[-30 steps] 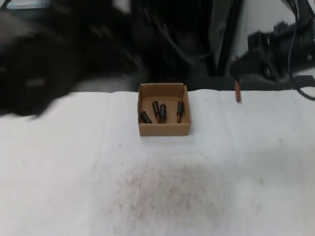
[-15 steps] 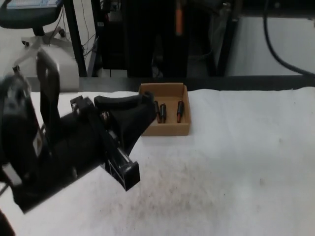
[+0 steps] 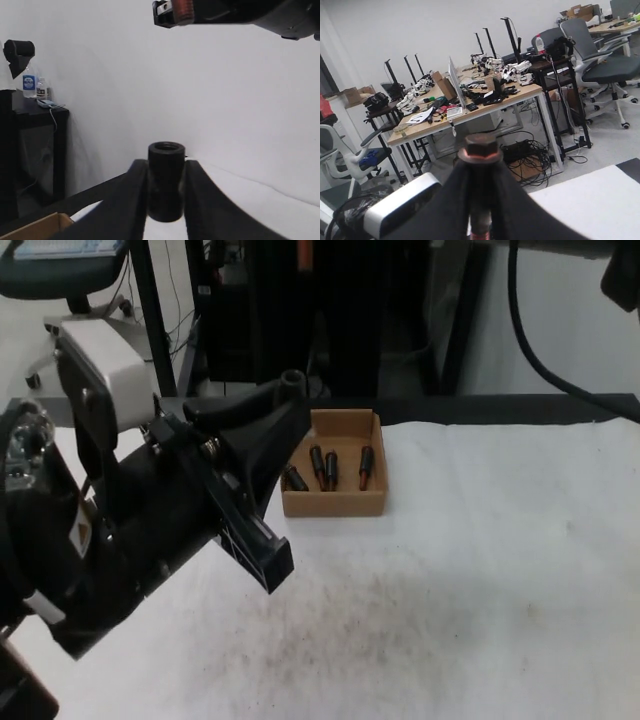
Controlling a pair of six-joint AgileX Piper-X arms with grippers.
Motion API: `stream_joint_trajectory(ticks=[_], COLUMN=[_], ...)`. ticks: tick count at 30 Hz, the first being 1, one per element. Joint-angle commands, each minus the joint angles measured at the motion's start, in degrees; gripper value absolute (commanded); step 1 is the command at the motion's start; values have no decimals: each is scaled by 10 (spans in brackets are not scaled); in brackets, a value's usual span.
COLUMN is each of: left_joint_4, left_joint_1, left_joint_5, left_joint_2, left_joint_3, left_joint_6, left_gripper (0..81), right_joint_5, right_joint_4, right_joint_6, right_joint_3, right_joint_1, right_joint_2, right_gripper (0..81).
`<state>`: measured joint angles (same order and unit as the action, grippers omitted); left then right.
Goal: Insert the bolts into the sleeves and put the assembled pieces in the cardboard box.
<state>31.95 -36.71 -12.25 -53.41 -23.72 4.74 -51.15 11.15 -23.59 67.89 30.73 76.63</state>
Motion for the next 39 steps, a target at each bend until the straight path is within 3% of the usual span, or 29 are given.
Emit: stream_joint_trajectory(ticks=[1, 8, 15, 25, 39], left_joint_4=[16, 35, 39, 103, 103], left_joint_1=[1, 1, 1, 1, 1], left_joint_5=[23, 27, 27, 27, 29], left_joint_2=[1, 1, 1, 1, 1], left_joint_3=[-2, -2, -2, -2, -2], left_joint_6=[-9, -4, -4, 15, 49], left_gripper=[3, 3, 3, 3, 3], right_joint_5=[-16, -11, 34, 79, 79], right_joint_4=[12, 5, -87, -88, -88], right_joint_6=[9, 78, 151, 191, 198], right_joint_3=[3, 3, 3, 3, 3], right_joint_1=[7, 37, 47, 46, 46], right_joint_2=[-8, -8, -8, -8, -8], right_gripper=[8, 8, 8, 8, 8])
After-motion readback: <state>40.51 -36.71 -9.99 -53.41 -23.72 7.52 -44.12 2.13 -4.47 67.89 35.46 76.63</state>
